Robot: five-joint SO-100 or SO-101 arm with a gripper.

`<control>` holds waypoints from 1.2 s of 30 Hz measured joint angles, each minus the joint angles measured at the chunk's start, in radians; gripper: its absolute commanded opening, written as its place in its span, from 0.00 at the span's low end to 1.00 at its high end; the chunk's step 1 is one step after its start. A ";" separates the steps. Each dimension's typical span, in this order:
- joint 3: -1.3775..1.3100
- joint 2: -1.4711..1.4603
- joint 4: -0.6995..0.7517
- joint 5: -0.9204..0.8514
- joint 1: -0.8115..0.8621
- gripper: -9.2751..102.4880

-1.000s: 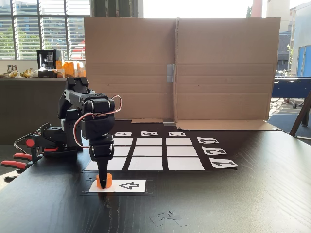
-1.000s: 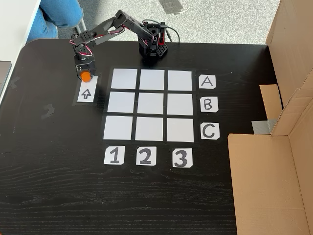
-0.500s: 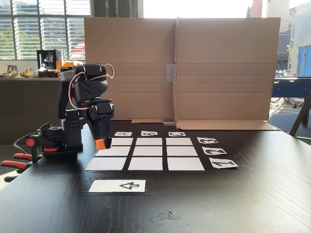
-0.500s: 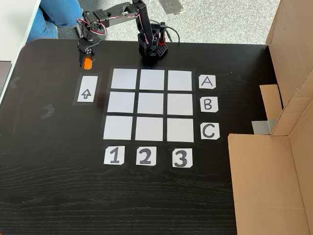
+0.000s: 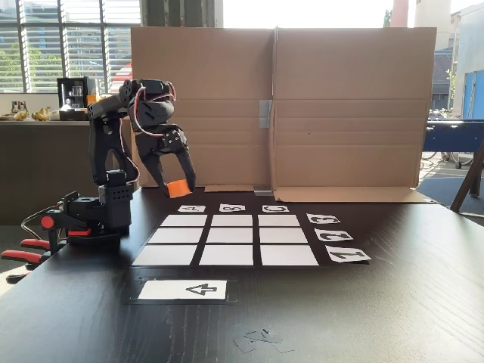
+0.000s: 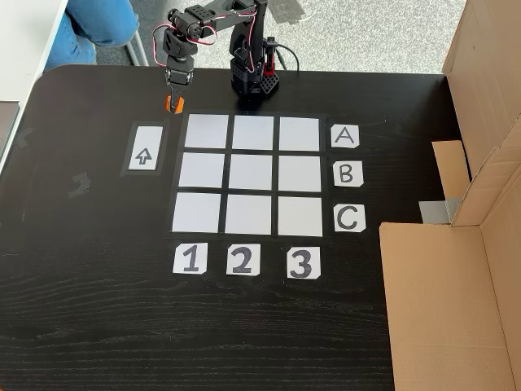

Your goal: Pick up the round, orange token and place it in the grid on square A2.

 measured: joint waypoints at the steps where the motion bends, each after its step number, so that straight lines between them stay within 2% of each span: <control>1: 0.031 0.025 0.002 -0.034 -0.020 0.07; 13: 0.305 0.209 0.002 -0.156 -0.296 0.08; 23: 0.512 0.311 -0.008 -0.172 -0.525 0.08; 36: 0.755 0.298 -0.143 -0.190 -0.612 0.08</control>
